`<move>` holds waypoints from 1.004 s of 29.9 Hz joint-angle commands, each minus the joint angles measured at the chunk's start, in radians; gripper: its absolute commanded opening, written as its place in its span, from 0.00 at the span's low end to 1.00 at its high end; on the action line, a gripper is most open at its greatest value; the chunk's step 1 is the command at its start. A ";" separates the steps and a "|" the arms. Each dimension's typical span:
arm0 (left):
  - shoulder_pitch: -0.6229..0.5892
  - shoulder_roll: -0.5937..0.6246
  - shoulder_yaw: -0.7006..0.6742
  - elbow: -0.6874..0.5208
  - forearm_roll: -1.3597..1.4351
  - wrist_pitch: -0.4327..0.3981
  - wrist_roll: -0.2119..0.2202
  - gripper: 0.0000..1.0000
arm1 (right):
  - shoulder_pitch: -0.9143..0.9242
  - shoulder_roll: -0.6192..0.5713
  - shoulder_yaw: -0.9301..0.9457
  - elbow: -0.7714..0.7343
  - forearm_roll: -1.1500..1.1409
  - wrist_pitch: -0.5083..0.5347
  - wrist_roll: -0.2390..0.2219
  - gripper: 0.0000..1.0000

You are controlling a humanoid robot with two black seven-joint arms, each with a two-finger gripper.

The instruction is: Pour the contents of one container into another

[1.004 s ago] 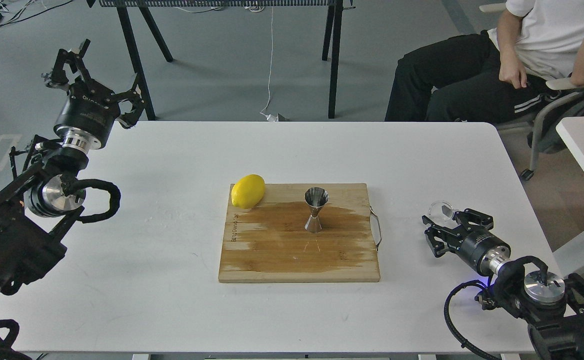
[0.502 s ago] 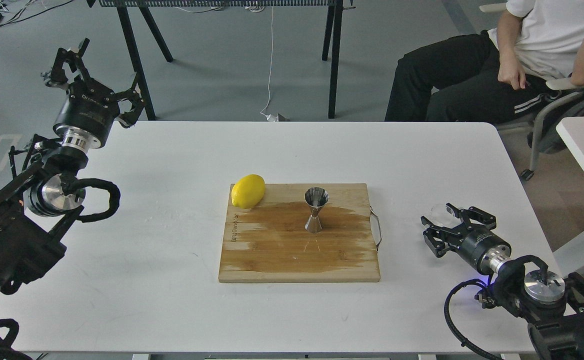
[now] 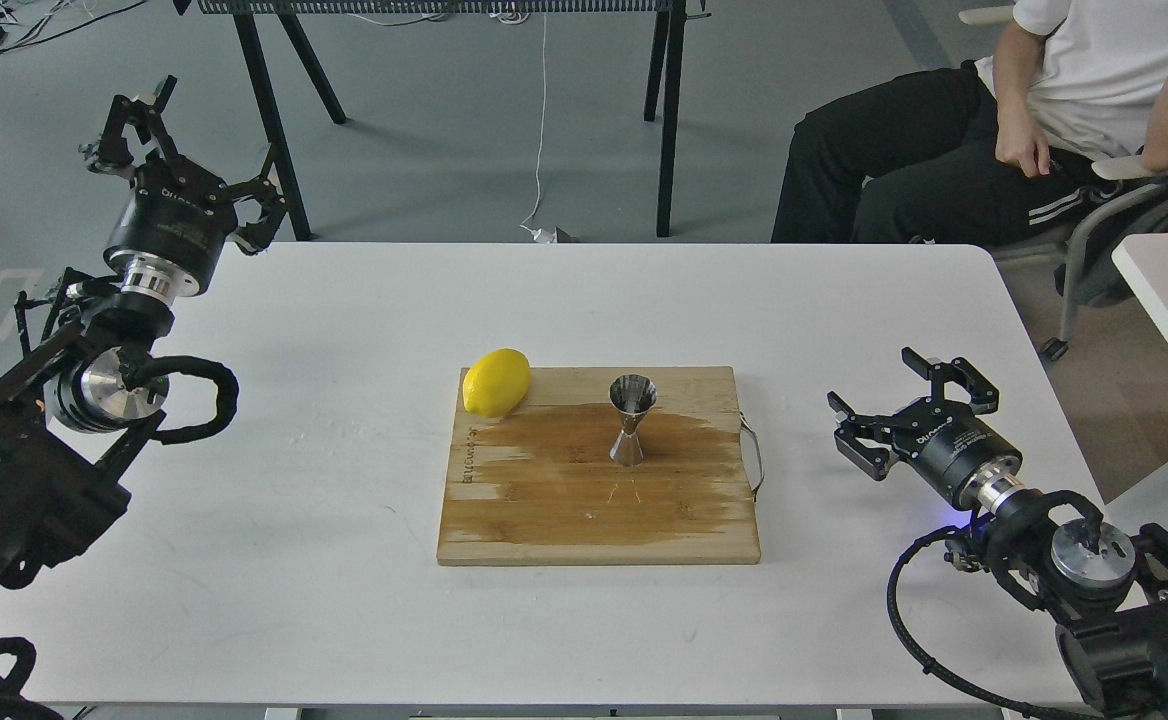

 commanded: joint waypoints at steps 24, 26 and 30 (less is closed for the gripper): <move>0.009 -0.010 -0.026 0.002 -0.005 -0.015 -0.002 1.00 | 0.371 -0.137 -0.021 -0.201 -0.121 0.015 0.424 1.00; 0.009 -0.010 -0.026 0.002 -0.005 -0.015 -0.002 1.00 | 0.373 -0.139 -0.040 -0.200 -0.121 0.015 0.423 1.00; 0.008 -0.010 -0.026 0.002 -0.005 -0.015 -0.002 1.00 | 0.391 -0.142 -0.066 -0.200 -0.121 0.015 0.423 1.00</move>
